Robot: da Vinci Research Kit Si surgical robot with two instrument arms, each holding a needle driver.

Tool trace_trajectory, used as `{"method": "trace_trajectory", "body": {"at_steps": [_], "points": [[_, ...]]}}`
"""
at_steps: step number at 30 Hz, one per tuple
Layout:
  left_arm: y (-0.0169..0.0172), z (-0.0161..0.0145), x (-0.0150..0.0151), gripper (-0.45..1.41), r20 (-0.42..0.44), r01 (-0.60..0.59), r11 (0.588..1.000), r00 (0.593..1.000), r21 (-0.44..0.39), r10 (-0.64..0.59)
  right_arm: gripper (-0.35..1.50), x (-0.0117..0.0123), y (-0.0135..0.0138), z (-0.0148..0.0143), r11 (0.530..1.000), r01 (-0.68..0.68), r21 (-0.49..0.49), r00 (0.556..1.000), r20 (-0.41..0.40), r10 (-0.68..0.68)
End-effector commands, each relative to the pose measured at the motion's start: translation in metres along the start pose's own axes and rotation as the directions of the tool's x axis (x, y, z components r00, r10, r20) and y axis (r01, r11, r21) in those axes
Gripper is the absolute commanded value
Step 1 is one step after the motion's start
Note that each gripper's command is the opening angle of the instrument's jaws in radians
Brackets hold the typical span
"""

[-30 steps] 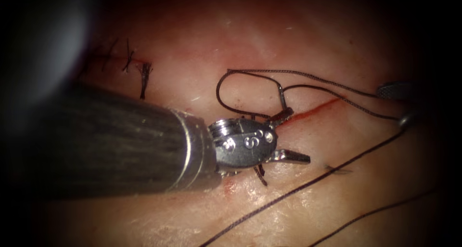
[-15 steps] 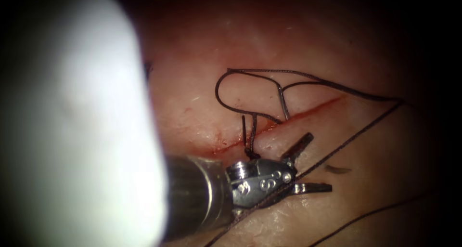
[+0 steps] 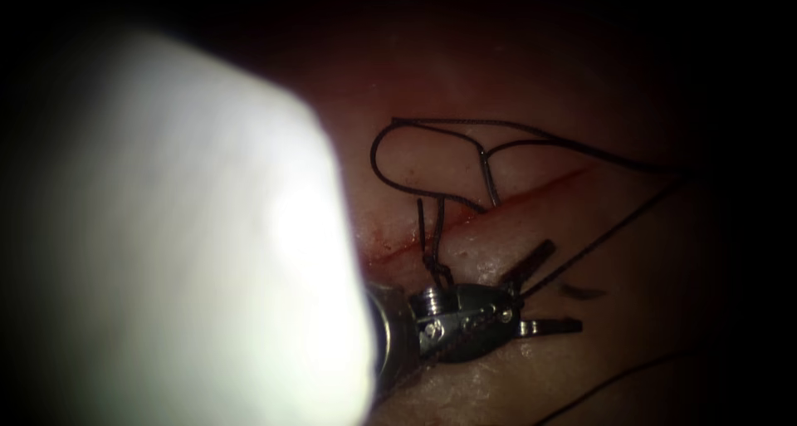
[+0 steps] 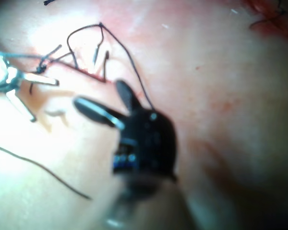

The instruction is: Wound Closure

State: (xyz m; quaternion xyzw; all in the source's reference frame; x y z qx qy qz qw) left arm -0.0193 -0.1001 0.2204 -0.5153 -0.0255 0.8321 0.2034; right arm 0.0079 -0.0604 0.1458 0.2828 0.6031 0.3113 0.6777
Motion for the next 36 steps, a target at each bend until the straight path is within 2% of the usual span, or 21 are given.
{"method": "trace_trajectory", "body": {"at_steps": [1, 11, 15, 17, 18, 19, 21, 24, 25, 27, 28, 30, 31, 32, 33, 34, 35, 36], "points": [[0.0011, 0.001, -0.0005, 0.86, -0.001, 0.004, 1.0, 1.0, -0.001, -0.004, 1.3, -0.0011, -0.0003, 0.0013, 1.0, -0.007, 0.007, 1.0, 0.001, 0.007], [0.0017, 0.0033, -0.0006, 0.86, -0.026, -0.006, 1.0, 1.0, -0.006, 0.006, 1.3, -0.0017, -0.0004, 0.0016, 1.0, -0.008, 0.006, 1.0, 0.003, 0.008], [0.0011, 0.0032, -0.0012, 0.79, -0.03, -0.011, 1.0, 0.999, -0.017, 0.011, 1.28, -0.0017, -0.0004, 0.0018, 1.0, -0.008, 0.004, 1.0, 0.003, 0.008], [0.0008, 0.0034, -0.002, 0.49, -0.04, -0.017, 1.0, 0.999, -0.01, 0.017, 1.28, -0.0017, -0.0004, 0.0019, 1.0, -0.008, 0.003, 1.0, 0.002, 0.008], [0.0008, 0.0034, -0.002, 0.49, -0.04, -0.017, 1.0, 0.999, -0.01, 0.017, 1.28, -0.0017, -0.0004, 0.0019, 1.0, -0.008, 0.003, 1.0, 0.002, 0.008], [0.0009, 0.0031, -0.0026, -0.45, -0.047, -0.023, 1.0, 0.999, -0.011, 0.023, 1.28, -0.0017, -0.0004, 0.0019, 1.0, -0.014, 0.006, 1.0, 0.003, 0.014], [0.0013, 0.0025, -0.0027, -0.45, -0.055, -0.032, 0.999, 0.998, -0.009, 0.031, 1.28, -0.0017, -0.0005, 0.0018, 1.0, -0.02, 0.006, 1.0, 0.003, 0.02], [0.0021, 0.0012, -0.0021, -0.45, -0.076, 0.028, 0.999, 0.997, -0.029, -0.03, 1.27, -0.0019, -0.0007, 0.0019, 0.999, -0.043, 0.007, 0.999, 0.002, 0.043], [0.0027, 0.0005, -0.0014, -0.45, -0.107, 0.084, 0.993, 0.99, -0.081, -0.092, 1.27, -0.002, -0.0009, 0.0019, 0.998, -0.066, 0.008, 0.998, 0.002, 0.066], [0.003, 0.0003, -0.001, -0.45, -0.12, 0.11, 0.988, 0.985, -0.108, -0.122, 1.27, -0.0021, -0.001, 0.0019, 0.997, -0.072, 0.006, 0.997, 0.001, 0.072], [0.0035, -0.0002, 0.0, -0.45, -0.155, 0.15, 0.975, 0.972, -0.163, -0.175, 1.27, -0.0023, -0.0013, 0.002, 0.996, -0.083, 0.015, 0.997, 0.005, 0.083], [0.0038, -0.0006, 0.0009, -0.45, -0.189, 0.18, 0.959, 0.956, -0.219, -0.223, 1.27, -0.0025, -0.0017, 0.0021, 0.996, -0.088, 0.018, 0.996, 0.006, 0.088], [0.0041, -0.0009, 0.0019, -0.45, -0.218, 0.212, 0.937, 0.936, -0.277, -0.276, 1.27, -0.0027, -0.0019, 0.0022, 0.995, -0.094, 0.023, 0.996, 0.012, 0.093], [0.0042, -0.001, 0.0022, -0.45, -0.225, 0.226, 0.927, 0.927, -0.301, -0.299, 1.27, -0.0027, -0.002, 0.0022, 0.995, -0.099, 0.024, 0.995, 0.013, 0.099], [0.0045, -0.0011, 0.0028, -0.45, -0.241, 0.264, 0.896, 0.901, -0.357, -0.361, 1.27, -0.0028, -0.0022, 0.0023, 0.994, -0.105, 0.024, 0.994, 0.013, 0.104], [0.0045, -0.0011, 0.0028, -0.45, -0.241, 0.264, 0.896, 0.901, -0.357, -0.361, 1.27, -0.0028, -0.0022, 0.0023, 0.994, -0.105, 0.024, 0.994, 0.013, 0.104], [0.0046, -0.0011, 0.0029, -0.45, -0.24, 0.287, 0.879, 0.887, -0.381, -0.394, 1.27, -0.0028, -0.0022, 0.0023, 0.994, -0.105, 0.024, 0.994, 0.013, 0.104], [0.0046, -0.0012, 0.0029, -0.45, -0.222, 0.361, 0.813, 0.839, -0.456, -0.497, 1.27, -0.003, -0.0023, 0.0024, 0.993, -0.116, 0.029, 0.993, 0.012, 0.115]]}}
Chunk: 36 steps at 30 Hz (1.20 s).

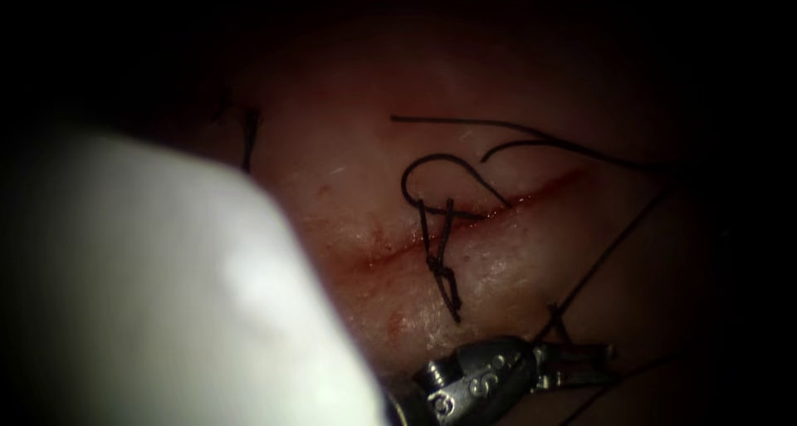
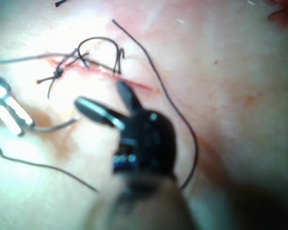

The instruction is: Wound Closure

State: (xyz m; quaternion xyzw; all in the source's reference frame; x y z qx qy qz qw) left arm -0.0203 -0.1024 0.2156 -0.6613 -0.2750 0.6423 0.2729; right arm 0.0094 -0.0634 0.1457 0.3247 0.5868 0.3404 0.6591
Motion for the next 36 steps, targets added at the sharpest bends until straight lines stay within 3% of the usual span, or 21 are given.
{"method": "trace_trajectory", "body": {"at_steps": [1, 8, 11, 16, 21, 24, 27, 28, 30, 33, 34, 36], "points": [[0.0004, 0.0005, -0.0012, -0.45, 0.0, 0.014, 1.0, 1.0, 0.011, -0.014, 1.27, -0.0009, -0.0001, 0.0009, 1.0, -0.005, 0.007, 1.0, 0.001, 0.005], [0.0006, -0.002, 0.0012, -0.45, -0.065, 0.214, 0.972, 0.973, -0.094, -0.221, 1.27, -0.0013, -0.0004, 0.001, 1.0, -0.021, 0.018, 1.0, 0.007, 0.02], [0.001, -0.0025, 0.002, -0.45, -0.082, 0.228, 0.967, 0.968, -0.112, -0.238, 1.27, -0.0014, -0.0004, 0.0011, 0.999, -0.026, 0.021, 1.0, 0.008, 0.026], [0.0032, -0.0057, 0.0049, -0.45, -0.14, 0.3, 0.921, 0.93, -0.248, -0.341, 1.27, -0.0019, -0.0008, 0.0014, 0.999, -0.04, 0.031, 0.999, 0.015, 0.04], [0.0054, -0.008, 0.0062, -0.45, -0.18, 0.379, 0.902, 0.891, -0.207, -0.416, 1.27, -0.0021, -0.001, 0.0017, 0.998, -0.046, 0.037, 0.999, 0.018, 0.045], [0.0068, -0.0087, 0.0071, -0.45, -0.168, 0.39, 0.896, 0.889, -0.214, -0.427, 1.27, -0.0021, -0.0011, 0.0017, 0.998, -0.046, 0.04, 0.999, 0.021, 0.045], [0.0073, -0.0097, 0.0087, -0.45, -0.057, 0.317, 0.901, 0.936, -0.295, -0.348, 1.27, -0.0021, -0.0011, 0.0018, 0.998, -0.046, 0.04, 0.999, 0.021, 0.045], [0.007, -0.0103, 0.0095, -0.45, 0.016, 0.269, 0.913, 0.96, -0.306, -0.278, 1.27, -0.002, -0.0012, 0.002, 0.998, 0.005, 0.059, 1.0, 0.03, -0.006], [0.0065, -0.0108, 0.01, -0.45, 0.049, 0.247, 0.927, 0.969, -0.282, -0.243, 1.28, -0.0018, -0.0016, 0.0023, 0.995, 0.03, 0.096, 0.998, 0.048, -0.035], [0.0053, -0.0116, 0.0105, -0.45, 0.073, 0.176, 0.961, 0.984, -0.212, -0.164, 1.28, -0.0019, -0.0027, 0.0031, 0.992, 0.028, 0.121, 0.998, 0.061, -0.036], [0.0044, -0.012, 0.0108, -0.45, 0.097, 0.089, 0.987, 0.992, -0.135, -0.076, 1.28, -0.0022, -0.0032, 0.0039, 0.99, 0.029, 0.135, 0.997, 0.068, -0.038], [0.0033, -0.0122, 0.0116, -0.45, 0.139, -0.027, 0.998, 0.99, -0.056, 0.035, 1.28, -0.0026, -0.0036, 0.0048, 0.987, 0.032, 0.155, 0.996, 0.079, -0.044]]}}
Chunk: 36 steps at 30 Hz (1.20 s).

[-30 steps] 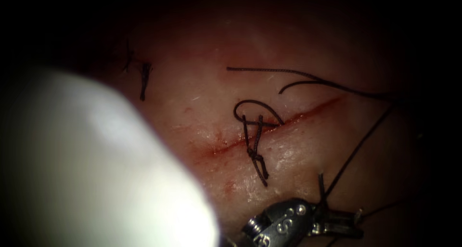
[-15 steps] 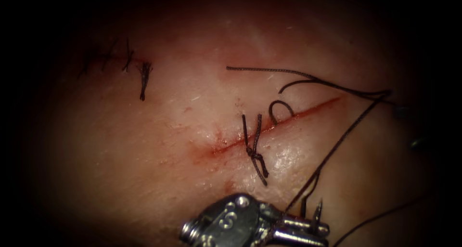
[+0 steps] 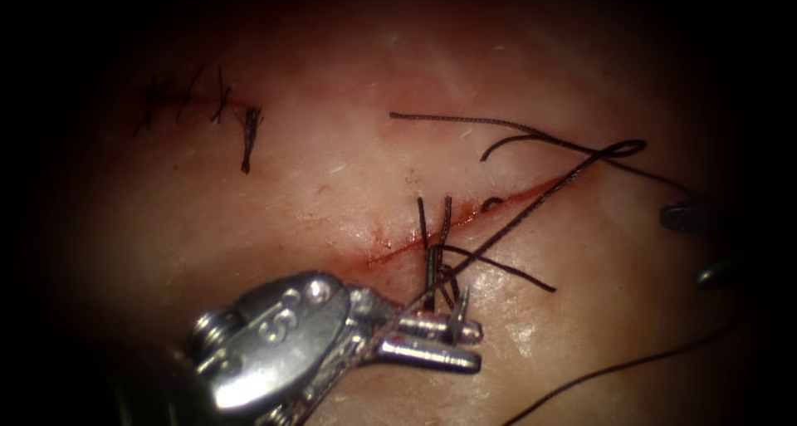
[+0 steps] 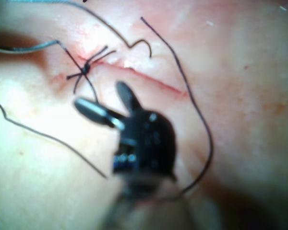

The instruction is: Wound Closure

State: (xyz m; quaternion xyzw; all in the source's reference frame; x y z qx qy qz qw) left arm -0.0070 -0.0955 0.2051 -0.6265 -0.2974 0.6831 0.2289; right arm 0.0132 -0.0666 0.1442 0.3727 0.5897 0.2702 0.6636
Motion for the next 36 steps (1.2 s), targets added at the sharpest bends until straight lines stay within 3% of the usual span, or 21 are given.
{"method": "trace_trajectory", "body": {"at_steps": [1, 3, 5, 6, 10, 14, 23, 29, 30, 31, 36], "points": [[0.0001, 0.0008, -0.0005, -0.45, 0.008, -0.025, 1.0, 1.0, 0.017, 0.024, 1.28, -0.001, -0.0003, 0.0015, 1.0, -0.002, 0.019, 1.0, 0.007, 0.001], [-0.0006, 0.0003, 0.0009, -0.45, 0.05, -0.112, 0.989, 0.993, 0.092, 0.107, 1.28, -0.0011, -0.0004, 0.0018, 1.0, 0.002, 0.014, 1.0, 0.005, -0.002], [-0.0015, -0.0004, 0.0024, -0.45, 0.158, -0.205, 0.963, 0.971, 0.176, 0.178, 1.28, -0.0011, -0.0004, 0.0018, 1.0, 0.008, -0.01, 1.0, -0.007, -0.009], [-0.0022, -0.001, 0.0034, -0.45, 0.225, -0.266, 0.939, 0.95, 0.216, 0.217, 1.28, -0.0011, -0.0003, 0.0017, 1.0, 0.02, -0.011, 1.0, -0.006, -0.02], [-0.0044, -0.0033, 0.0052, -0.45, 0.351, -0.379, 0.871, 0.898, 0.313, 0.265, 1.28, -0.001, -0.0002, 0.0017, 0.999, 0.043, -0.012, 0.999, -0.005, -0.043], [-0.0059, -0.0054, 0.0061, -0.45, 0.419, -0.447, 0.823, 0.86, 0.349, 0.289, 1.28, -0.0009, -0.0002, 0.0018, 0.998, 0.066, -0.013, 0.998, -0.005, -0.066], [-0.007, -0.0105, 0.0109, -0.45, 0.479, -0.479, 0.8, 0.831, 0.36, 0.282, 1.28, -0.001, -0.0005, 0.0022, 0.998, 0.066, -0.014, 0.998, -0.005, -0.066], [-0.0046, -0.0059, 0.0032, -0.45, 0.509, -0.521, 0.794, 0.798, 0.314, 0.322, 1.28, -0.0002, -0.0013, 0.0028, 0.997, 0.081, -0.016, 0.997, -0.007, -0.081], [-0.0046, -0.0059, 0.0032, -0.45, 0.509, -0.521, 0.794, 0.798, 0.314, 0.322, 1.28, -0.0002, -0.0013, 0.0028, 0.997, 0.081, -0.016, 0.997, -0.007, -0.081], [-0.0044, -0.0043, 0.001, -0.45, 0.498, -0.514, 0.797, 0.806, 0.317, 0.321, 1.28, 0.0001, -0.0015, 0.0028, 0.995, 0.095, -0.017, 0.995, -0.007, -0.095], [-0.0055, -0.0007, -0.0035, -0.45, 0.491, -0.523, 0.788, 0.805, 0.325, 0.332, 1.27, 0.0003, -0.0035, 0.0042, 0.995, 0.099, -0.006, 0.995, 0.018, -0.099]]}}
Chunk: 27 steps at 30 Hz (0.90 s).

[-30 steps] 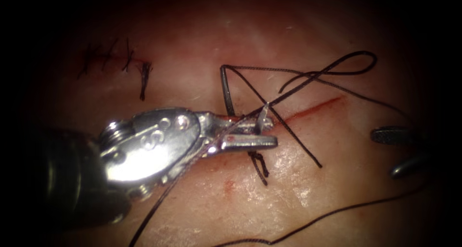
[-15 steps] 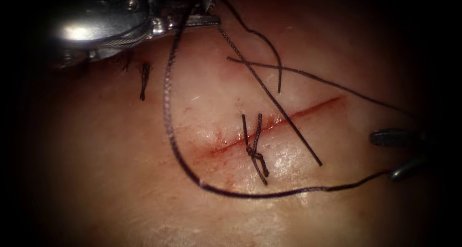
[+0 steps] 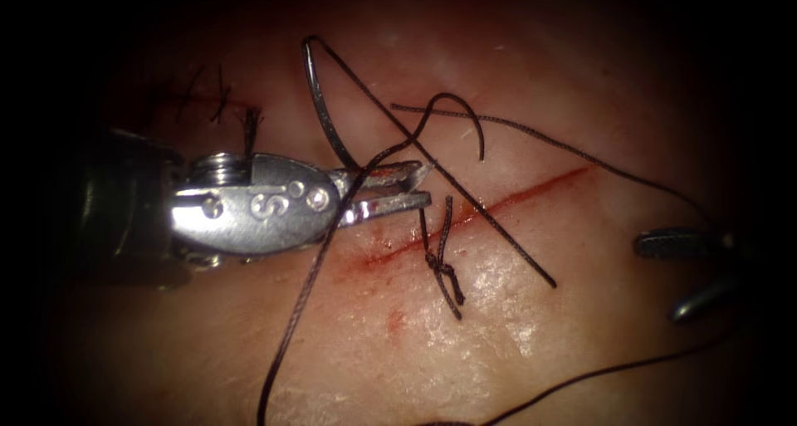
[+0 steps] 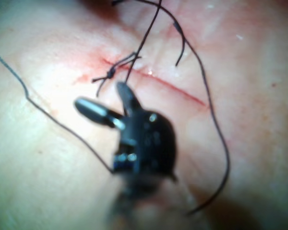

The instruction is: Wound Closure

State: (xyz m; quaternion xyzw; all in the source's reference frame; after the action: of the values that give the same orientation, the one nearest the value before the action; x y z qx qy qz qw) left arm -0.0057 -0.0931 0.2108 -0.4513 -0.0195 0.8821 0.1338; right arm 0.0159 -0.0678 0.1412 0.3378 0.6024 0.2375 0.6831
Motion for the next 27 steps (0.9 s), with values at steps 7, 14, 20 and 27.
{"method": "trace_trajectory", "body": {"at_steps": [7, 14, 20, 27], "points": [[0.0002, 0.0025, -0.0031, -0.45, 0.009, -0.002, 1.0, 1.0, 0.002, 0.002, 1.27, -0.003, -0.0041, 0.0069, 0.998, 0.049, 0.028, 0.976, 0.211, -0.054], [-0.0005, 0.0025, -0.0037, -0.45, 0.007, -0.004, 1.0, 1.0, -0.002, 0.004, 1.27, -0.0045, -0.0056, 0.0155, 0.991, 0.124, 0.055, 0.948, 0.288, -0.134], [-0.0006, 0.0026, -0.0034, -0.45, 0.007, 0.0, 1.0, 1.0, -0.002, 0.001, 1.25, -0.0052, -0.0068, 0.0186, 0.984, 0.15, 0.097, 0.93, 0.324, -0.174], [0.0002, 0.0027, -0.0047, -0.45, 0.022, -0.015, 1.0, 1.0, -0.008, 0.016, 1.25, -0.0035, -0.0065, 0.0192, 0.985, 0.152, 0.081, 0.943, 0.286, -0.169]]}}
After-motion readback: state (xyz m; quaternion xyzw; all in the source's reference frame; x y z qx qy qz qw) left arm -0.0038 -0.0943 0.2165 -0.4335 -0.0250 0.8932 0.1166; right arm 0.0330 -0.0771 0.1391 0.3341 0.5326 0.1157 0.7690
